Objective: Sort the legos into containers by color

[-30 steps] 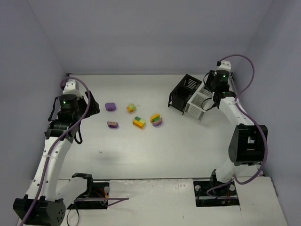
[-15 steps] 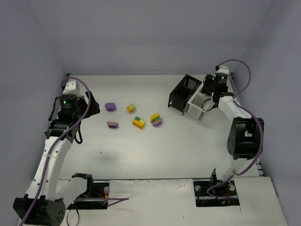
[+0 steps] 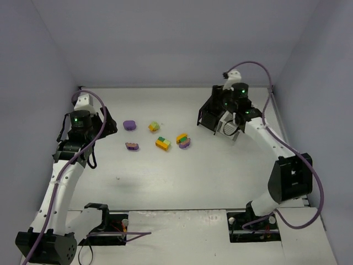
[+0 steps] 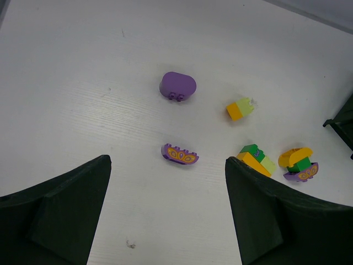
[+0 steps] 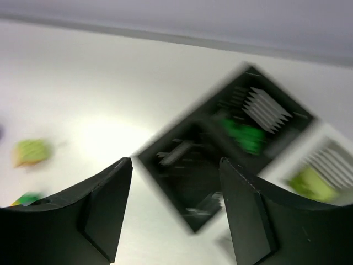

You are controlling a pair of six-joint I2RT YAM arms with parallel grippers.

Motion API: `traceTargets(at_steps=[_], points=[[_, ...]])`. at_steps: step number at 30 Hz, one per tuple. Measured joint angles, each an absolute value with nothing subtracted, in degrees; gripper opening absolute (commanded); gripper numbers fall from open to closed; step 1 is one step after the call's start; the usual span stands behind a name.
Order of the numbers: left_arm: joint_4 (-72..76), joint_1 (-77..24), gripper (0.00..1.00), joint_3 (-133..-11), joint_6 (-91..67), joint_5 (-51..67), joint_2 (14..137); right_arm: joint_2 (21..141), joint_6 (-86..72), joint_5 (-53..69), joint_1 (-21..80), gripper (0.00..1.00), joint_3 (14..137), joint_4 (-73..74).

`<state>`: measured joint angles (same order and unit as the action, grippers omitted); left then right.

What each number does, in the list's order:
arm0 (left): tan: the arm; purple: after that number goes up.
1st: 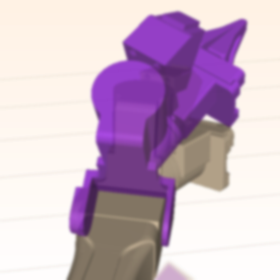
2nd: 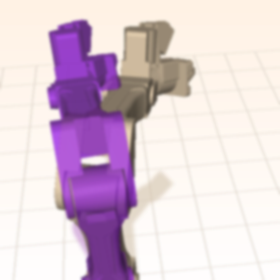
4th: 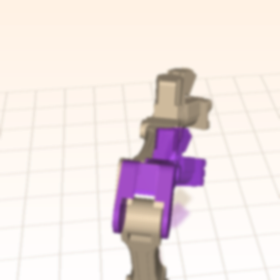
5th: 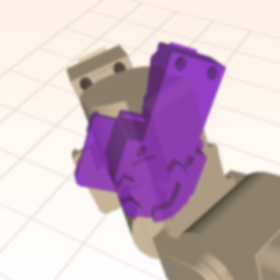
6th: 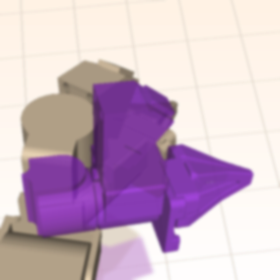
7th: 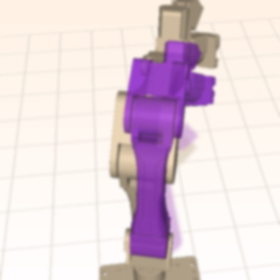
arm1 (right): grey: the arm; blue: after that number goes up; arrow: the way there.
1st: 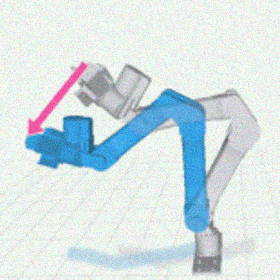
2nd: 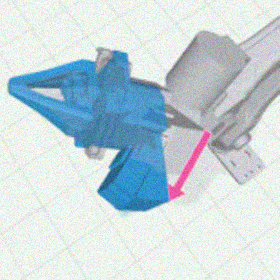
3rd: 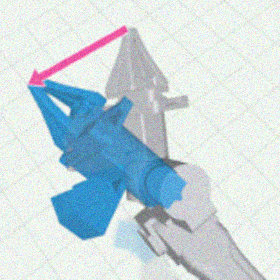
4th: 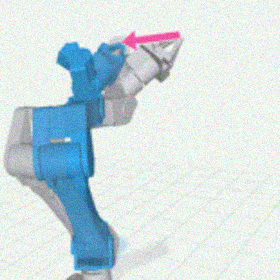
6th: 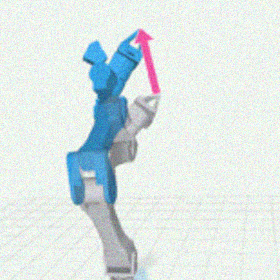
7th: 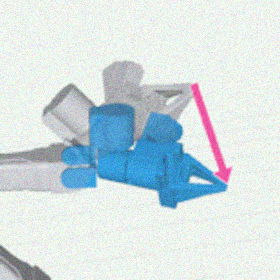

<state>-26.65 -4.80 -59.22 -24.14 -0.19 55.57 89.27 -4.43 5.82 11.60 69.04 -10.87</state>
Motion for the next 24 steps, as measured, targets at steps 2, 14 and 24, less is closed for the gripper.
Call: traceTargets(at_steps=[2,14,24], points=[[-26.63,-4.8,0.78,-59.22,-24.14,-0.19,55.57,87.77,-2.66,8.34,17.45,0.63,69.08,-11.03],[-26.37,-4.75,0.78,-58.92,-24.12,-0.36,54.15,103.74,6.85,20.82,42.52,0.73,76.93,-10.39],[-25.78,-4.64,0.78,-58.26,-24.12,-1.93,51.7,125.56,12.64,24.64,50.78,0.74,93.76,-6.85]])
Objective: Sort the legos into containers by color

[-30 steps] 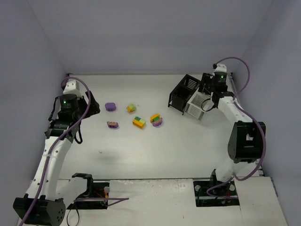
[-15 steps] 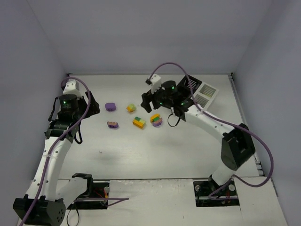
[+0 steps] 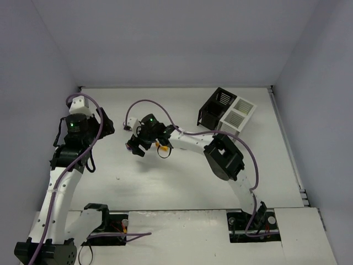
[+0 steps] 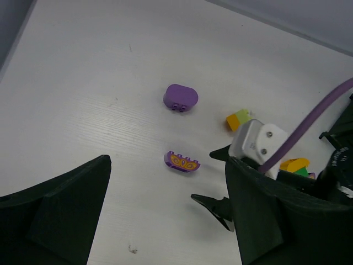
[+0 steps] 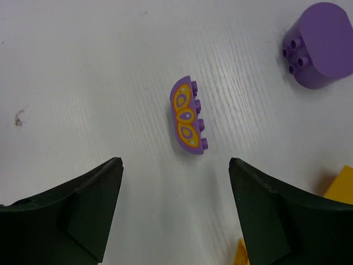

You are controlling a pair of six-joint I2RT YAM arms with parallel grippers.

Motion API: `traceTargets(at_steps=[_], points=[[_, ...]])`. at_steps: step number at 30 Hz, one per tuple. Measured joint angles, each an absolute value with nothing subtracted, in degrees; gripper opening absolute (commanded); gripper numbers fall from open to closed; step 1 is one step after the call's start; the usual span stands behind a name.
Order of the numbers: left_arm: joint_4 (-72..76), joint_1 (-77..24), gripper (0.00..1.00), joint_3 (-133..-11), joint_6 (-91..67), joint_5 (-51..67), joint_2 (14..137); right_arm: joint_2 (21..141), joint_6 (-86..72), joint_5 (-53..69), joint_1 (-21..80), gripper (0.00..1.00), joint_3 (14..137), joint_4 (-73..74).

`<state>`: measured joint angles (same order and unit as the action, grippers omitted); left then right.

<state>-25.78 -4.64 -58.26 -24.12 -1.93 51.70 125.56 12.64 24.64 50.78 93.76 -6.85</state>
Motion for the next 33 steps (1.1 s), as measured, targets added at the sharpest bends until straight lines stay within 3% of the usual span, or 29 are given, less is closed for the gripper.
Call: traceTargets(at_steps=[6,11,14,17,18,20,21,28,33], points=[[-25.74,-4.01,0.78,-58.26,-24.14,-1.93,51.7,132.14,14.68,24.99,51.92,0.73,100.01,-5.85],[-25.56,-3.99,0.78,-58.26,-24.18,-1.91,51.7,136.03,15.42,24.91,52.23,0.64,103.83,-5.72],[-25.52,-3.99,0.78,-58.26,-24.21,-1.87,51.72,137.56,15.77,24.86,52.23,0.53,105.34,-5.37],[-25.47,-3.86,0.78,-58.26,-24.23,-1.85,51.75,138.17,16.16,24.53,52.23,0.32,106.3,-5.26],[-25.47,-3.77,0.78,-58.26,-24.23,-1.85,51.75,138.23,16.25,24.27,52.23,0.21,106.59,-5.26],[-25.45,-3.7,0.78,-58.26,-24.25,-1.83,51.75,138.26,16.56,23.81,52.23,0.13,107.07,-5.26],[-25.43,-3.68,0.78,-58.26,-24.25,-1.8,51.75,138.26,16.58,23.55,52.23,0.01,107.22,-5.28],[-25.43,-3.68,0.78,-58.26,-24.27,-1.67,51.75,137.03,16.56,20.53,51.99,0.0,105.95,-5.34],[-25.41,-3.68,0.78,-58.26,-24.27,-1.45,51.88,128.42,15.44,17.41,49.39,0.0,97.8,-5.52]])
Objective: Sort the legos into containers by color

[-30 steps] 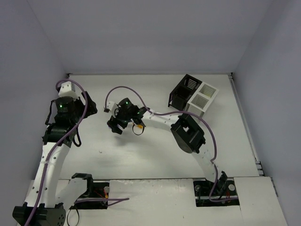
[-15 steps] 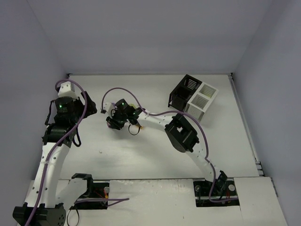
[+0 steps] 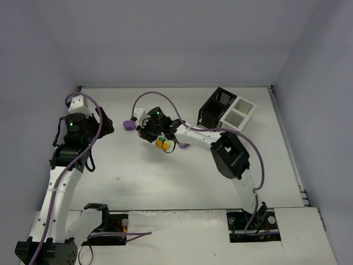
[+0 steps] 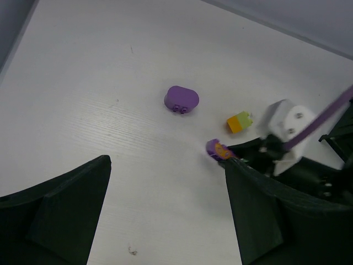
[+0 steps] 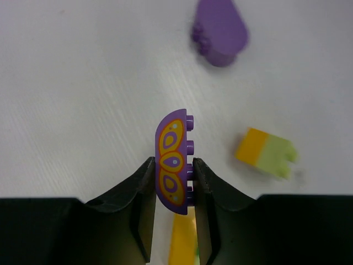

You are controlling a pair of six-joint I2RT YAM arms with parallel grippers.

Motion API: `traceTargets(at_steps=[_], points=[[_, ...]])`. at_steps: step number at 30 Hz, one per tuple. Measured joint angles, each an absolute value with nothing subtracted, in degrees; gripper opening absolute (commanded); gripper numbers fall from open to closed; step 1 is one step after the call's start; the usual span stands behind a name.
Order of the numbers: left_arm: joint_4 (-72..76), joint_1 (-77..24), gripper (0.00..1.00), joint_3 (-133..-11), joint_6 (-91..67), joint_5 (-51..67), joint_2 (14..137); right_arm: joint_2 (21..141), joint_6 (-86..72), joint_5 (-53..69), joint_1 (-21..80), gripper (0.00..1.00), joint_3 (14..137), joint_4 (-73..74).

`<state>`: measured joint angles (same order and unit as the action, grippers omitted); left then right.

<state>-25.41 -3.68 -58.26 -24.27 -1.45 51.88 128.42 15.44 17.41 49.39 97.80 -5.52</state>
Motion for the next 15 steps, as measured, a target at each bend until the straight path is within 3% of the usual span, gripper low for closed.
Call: traceTargets(at_steps=[9,15], points=[[-25.43,-3.68,0.78,-58.26,-24.29,-0.82,53.21,103.31,13.17,8.21,35.94,0.0,84.47,-8.47],[-25.43,-3.68,0.78,-58.26,-24.32,-0.78,53.91,96.47,9.78,3.36,28.36,0.01,77.34,-9.58]])
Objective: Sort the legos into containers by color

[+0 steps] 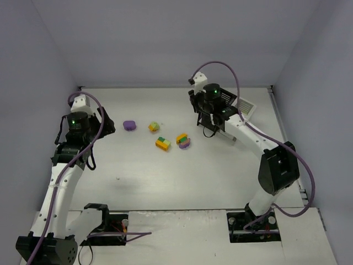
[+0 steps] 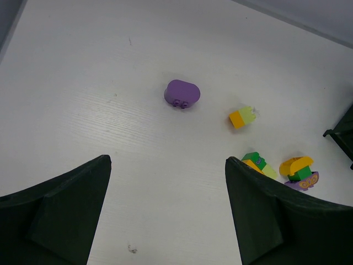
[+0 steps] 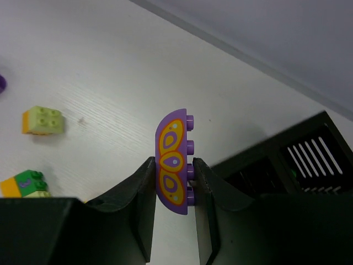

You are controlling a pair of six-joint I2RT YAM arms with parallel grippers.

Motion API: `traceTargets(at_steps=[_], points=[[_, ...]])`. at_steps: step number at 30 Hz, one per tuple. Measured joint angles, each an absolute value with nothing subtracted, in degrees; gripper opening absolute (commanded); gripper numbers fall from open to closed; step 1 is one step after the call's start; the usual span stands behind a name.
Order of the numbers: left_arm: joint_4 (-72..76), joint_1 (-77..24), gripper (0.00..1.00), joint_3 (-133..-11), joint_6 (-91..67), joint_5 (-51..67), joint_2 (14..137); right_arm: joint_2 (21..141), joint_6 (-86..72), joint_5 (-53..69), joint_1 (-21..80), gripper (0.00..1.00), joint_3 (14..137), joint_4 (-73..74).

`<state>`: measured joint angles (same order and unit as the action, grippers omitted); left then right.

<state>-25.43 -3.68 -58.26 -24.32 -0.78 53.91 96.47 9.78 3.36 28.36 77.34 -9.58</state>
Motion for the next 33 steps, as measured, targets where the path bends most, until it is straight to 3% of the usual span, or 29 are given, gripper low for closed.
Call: traceTargets(at_steps=[9,15,18,24,33], points=[[-25.43,-3.68,0.78,-58.26,-24.32,-0.49,54.54,96.03,4.27,-2.09,21.32,0.01,69.73,-8.36],[-25.43,-3.68,0.78,-58.26,-24.36,-0.19,54.65,96.03,2.26,-2.68,18.37,0.06,68.97,-8.4],[-25.43,-3.68,0.78,-58.26,-24.36,-0.19,54.74,96.03,1.48,-2.79,17.54,0.16,68.97,-8.43],[-25.43,-3.68,0.78,-58.26,-24.47,0.19,55.77,96.03,0.8,-2.63,17.17,0.46,68.97,-8.6],[-25.47,-3.68,0.78,-58.26,-24.84,1.1,60.03,95.24,-0.1,-1.23,17.17,0.51,68.84,-8.78]])
